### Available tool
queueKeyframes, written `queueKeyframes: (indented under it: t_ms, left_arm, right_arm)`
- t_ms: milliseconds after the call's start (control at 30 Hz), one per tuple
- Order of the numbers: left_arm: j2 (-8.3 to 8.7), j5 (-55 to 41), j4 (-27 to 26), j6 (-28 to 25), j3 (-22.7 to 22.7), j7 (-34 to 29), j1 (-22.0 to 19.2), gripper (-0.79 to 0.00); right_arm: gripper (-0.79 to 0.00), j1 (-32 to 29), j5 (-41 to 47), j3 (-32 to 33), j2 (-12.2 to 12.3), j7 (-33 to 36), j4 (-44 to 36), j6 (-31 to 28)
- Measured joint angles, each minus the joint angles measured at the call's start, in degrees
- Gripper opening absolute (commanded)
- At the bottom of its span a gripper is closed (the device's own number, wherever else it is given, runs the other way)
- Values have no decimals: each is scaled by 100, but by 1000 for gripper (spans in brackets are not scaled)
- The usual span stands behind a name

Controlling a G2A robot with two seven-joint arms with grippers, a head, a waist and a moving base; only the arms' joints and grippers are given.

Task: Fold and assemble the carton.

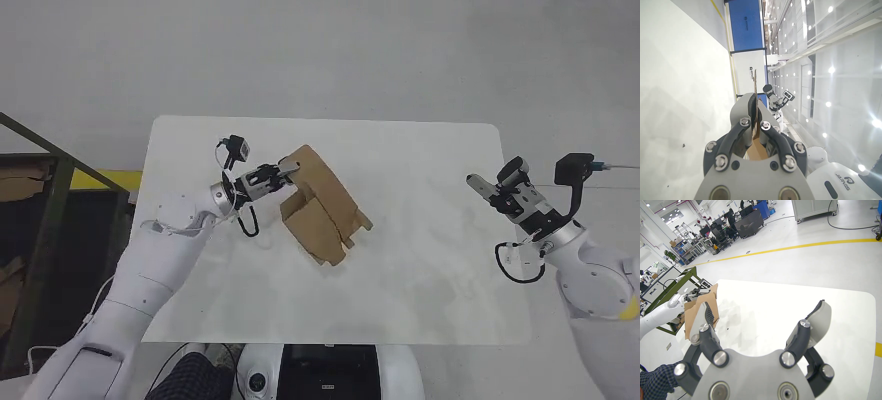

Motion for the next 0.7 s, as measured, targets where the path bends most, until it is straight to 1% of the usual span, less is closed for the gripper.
queueKeyframes:
  t_ms: [133,267,433,700]
  left_arm:
    - [-82,7,-55,68,208,86,-69,-785]
    - [-129,163,-45,29,334,85,-117,-785]
    - [-162,244,31,15,348,131,-156,-785]
    - [-166,247,57,12,336,130,-165,-785]
  right_arm:
    - [0,0,0,0,0,0,0,0]
    - [0,0,0,0,0,0,0,0]
    - [0,0,0,0,0,0,0,0]
    - [0,0,0,0,0,0,0,0]
